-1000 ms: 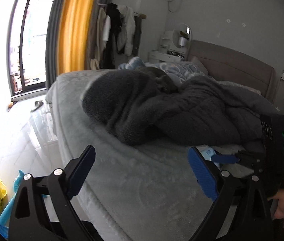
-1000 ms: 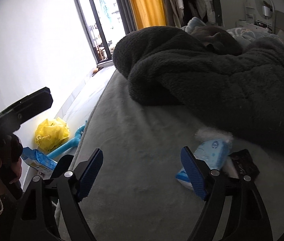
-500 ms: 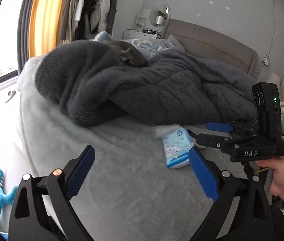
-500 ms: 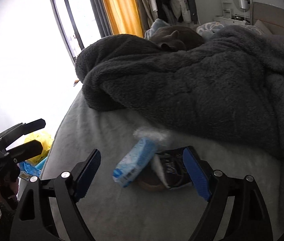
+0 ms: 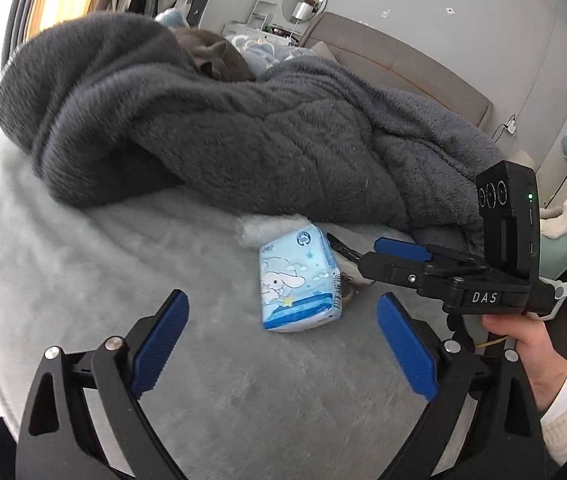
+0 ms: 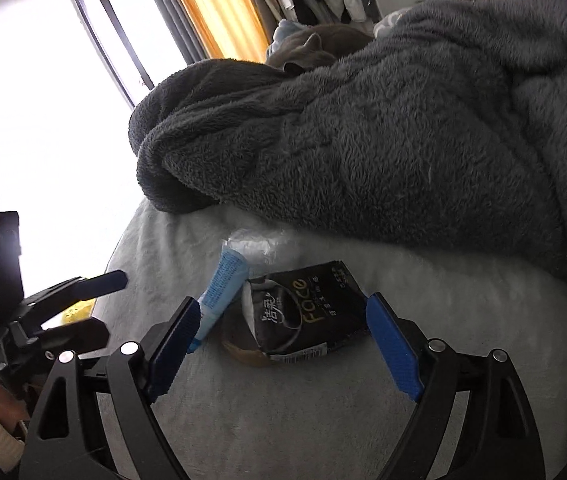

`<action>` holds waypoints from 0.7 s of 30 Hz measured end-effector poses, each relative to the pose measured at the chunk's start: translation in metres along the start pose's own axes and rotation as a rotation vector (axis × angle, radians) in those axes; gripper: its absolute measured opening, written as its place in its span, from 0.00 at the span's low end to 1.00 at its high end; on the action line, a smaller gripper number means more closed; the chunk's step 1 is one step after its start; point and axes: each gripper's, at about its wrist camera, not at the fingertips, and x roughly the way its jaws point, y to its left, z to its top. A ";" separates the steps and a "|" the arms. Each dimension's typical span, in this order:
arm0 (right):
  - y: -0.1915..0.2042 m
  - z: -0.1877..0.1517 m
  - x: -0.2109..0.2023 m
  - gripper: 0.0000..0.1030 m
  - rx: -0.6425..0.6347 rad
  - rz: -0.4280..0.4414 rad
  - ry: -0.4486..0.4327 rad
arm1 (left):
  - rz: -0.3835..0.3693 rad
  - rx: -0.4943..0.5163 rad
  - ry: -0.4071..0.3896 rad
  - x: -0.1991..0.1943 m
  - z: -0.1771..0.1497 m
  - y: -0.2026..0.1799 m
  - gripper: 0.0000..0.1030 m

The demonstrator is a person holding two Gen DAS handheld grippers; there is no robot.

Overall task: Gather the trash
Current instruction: 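Grasp the blue Cinnamoroll wipes pack with the left tool while the right tool grasps the black Face pack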

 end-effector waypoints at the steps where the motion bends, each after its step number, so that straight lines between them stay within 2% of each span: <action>1: 0.000 0.000 0.000 0.84 -0.004 0.003 0.003 | -0.010 -0.008 0.007 0.004 0.000 0.000 0.94; 13: -0.016 0.000 0.014 0.84 0.001 0.042 0.049 | -0.057 -0.075 0.077 0.040 -0.008 0.002 0.92; 19: -0.027 -0.001 0.018 0.84 0.046 0.086 0.062 | -0.073 -0.103 0.090 0.051 -0.006 0.007 0.85; 21: -0.030 -0.002 0.020 0.84 0.063 0.092 0.065 | -0.077 -0.105 0.092 0.051 -0.007 0.008 0.79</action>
